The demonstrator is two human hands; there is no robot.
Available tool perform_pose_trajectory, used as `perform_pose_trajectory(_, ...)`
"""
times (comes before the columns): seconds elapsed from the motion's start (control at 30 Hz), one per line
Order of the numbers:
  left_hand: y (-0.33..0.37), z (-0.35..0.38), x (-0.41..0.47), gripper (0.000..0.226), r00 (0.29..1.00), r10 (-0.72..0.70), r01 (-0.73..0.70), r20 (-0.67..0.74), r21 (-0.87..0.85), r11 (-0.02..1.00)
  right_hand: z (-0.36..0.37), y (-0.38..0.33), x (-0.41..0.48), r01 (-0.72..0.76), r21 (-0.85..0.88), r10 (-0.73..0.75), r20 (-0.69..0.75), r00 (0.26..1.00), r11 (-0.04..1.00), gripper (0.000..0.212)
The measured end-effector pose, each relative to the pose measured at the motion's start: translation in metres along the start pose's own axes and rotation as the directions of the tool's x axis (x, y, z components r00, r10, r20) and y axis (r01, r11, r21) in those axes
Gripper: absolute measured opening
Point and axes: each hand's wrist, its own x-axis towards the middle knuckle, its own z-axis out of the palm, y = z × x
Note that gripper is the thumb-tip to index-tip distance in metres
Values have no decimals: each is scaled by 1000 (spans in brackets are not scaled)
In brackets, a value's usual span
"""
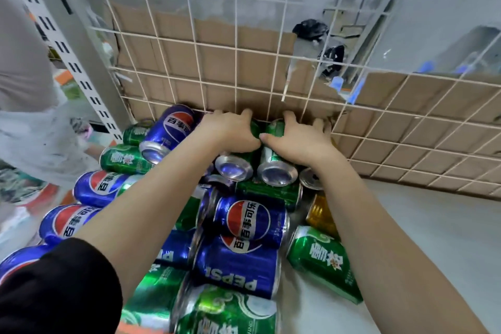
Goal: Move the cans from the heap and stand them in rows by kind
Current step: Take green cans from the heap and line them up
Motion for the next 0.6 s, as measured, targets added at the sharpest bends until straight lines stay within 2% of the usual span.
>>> perform_pose_trajectory(0.17, 8, -5, -5, 84, 996, -24, 14, -82, -122, 992, 6, 0, 3, -58, 176, 76, -95, 993, 983, 77)
perform_pose_trajectory(0.3, 10, -13, -8, 70, 976, -72, 19, -207, -250, 968, 5, 1, 6, -38, 230, 71, -134, 988, 972, 78)
perform_pose_trajectory(0.43, 15, -15, -7, 62, 993, -81, 49, -86, -322, 945, 9, 0, 9, -34, 263, 80, -168, 982, 964, 79)
perform_pose_trajectory(0.6, 19, -12, -6, 68, 998, -49, 58, 44, -218, 974, 13, 3, 11, -19, 317, 92, -219, 971, 948, 78)
